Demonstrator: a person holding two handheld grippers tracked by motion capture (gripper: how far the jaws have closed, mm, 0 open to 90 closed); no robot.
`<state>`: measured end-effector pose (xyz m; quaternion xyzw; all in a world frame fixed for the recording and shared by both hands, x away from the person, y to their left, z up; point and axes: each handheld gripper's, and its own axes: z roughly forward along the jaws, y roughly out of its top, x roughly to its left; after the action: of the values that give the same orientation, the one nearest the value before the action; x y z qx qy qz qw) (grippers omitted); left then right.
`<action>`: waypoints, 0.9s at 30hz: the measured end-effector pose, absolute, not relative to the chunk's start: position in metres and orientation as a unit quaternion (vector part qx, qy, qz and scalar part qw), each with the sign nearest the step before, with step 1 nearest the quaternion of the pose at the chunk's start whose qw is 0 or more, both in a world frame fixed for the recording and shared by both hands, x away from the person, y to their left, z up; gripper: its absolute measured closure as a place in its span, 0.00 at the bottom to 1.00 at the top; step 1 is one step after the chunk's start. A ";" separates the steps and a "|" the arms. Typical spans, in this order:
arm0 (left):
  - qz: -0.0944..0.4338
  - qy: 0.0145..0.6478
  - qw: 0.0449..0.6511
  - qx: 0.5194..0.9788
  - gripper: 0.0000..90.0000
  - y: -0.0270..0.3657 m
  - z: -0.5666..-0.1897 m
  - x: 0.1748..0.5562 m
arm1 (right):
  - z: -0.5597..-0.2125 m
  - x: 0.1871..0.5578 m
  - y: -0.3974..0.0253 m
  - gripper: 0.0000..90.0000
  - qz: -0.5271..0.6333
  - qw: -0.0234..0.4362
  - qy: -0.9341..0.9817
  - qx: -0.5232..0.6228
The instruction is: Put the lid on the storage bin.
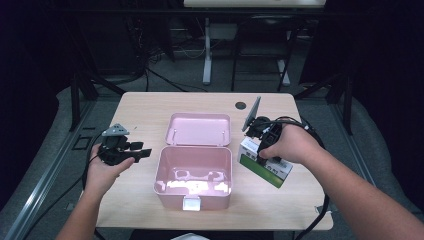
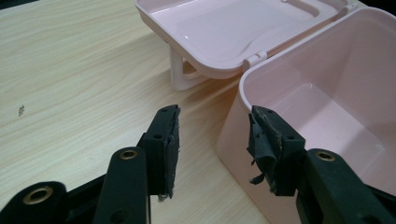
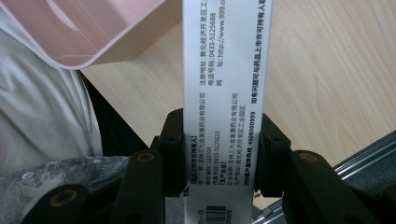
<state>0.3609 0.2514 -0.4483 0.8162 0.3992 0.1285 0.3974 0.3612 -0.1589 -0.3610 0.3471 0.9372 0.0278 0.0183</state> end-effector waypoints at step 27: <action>0.130 0.402 0.401 0.813 0.58 0.253 -0.449 0.361 | -0.345 0.351 -0.089 0.68 0.029 0.013 0.964 0.265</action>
<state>0.3615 0.2525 -0.4491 0.8131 0.4016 0.1304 0.4007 0.3513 -0.0893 -0.3451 0.2649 0.9638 0.0292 0.0127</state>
